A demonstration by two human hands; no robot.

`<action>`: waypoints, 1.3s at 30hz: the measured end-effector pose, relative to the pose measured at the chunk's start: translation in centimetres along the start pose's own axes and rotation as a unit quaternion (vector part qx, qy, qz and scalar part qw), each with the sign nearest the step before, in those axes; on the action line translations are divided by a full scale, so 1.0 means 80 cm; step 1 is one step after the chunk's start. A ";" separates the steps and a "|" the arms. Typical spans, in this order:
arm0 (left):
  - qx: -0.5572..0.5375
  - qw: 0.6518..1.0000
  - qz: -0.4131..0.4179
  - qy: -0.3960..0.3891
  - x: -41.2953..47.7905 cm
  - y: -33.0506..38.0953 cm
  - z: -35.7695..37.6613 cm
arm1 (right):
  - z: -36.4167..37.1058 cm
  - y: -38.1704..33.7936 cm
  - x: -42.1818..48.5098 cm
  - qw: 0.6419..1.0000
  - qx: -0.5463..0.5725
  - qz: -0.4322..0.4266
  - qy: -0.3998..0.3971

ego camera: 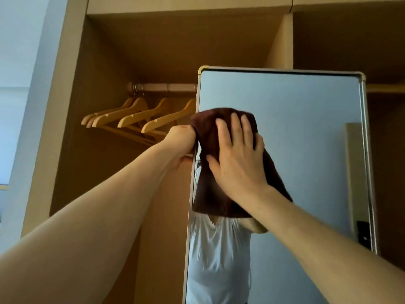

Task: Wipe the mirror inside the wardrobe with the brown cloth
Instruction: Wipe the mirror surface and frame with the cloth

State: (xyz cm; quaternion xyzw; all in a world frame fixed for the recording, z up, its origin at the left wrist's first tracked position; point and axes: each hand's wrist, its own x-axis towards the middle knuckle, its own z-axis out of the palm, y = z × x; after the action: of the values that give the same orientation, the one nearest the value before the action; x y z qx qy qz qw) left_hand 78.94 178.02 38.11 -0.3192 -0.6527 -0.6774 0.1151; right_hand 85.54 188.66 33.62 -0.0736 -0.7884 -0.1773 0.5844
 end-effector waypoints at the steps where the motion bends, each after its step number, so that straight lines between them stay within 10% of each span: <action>1: -0.008 1.000 -0.013 -0.006 -0.001 -0.001 -0.002 | 0.003 0.001 -0.016 1.000 0.008 -0.011 0.004; 6: -0.015 0.998 -0.054 -0.035 0.001 0.001 -0.009 | -0.020 0.033 -0.002 0.990 -0.015 -0.134 -0.050; 18: -0.071 0.991 -0.066 -0.089 0.000 0.001 -0.016 | -0.012 0.005 0.013 0.997 0.016 -0.070 -0.043; 27: -0.080 0.992 -0.070 -0.068 0.000 0.002 -0.006 | 0.014 0.025 -0.061 0.925 0.029 -0.362 -0.116; 39: -0.115 0.988 -0.094 -0.034 0.001 -0.001 -0.004 | 0.013 0.018 0.000 0.985 0.026 -0.169 0.009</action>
State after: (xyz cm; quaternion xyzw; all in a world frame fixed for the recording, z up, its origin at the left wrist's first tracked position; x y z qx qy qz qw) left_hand 78.72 177.77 38.10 -0.2902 -0.6008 -0.7448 -0.0085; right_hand 85.06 190.41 33.62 0.0776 -0.7884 -0.2543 0.5548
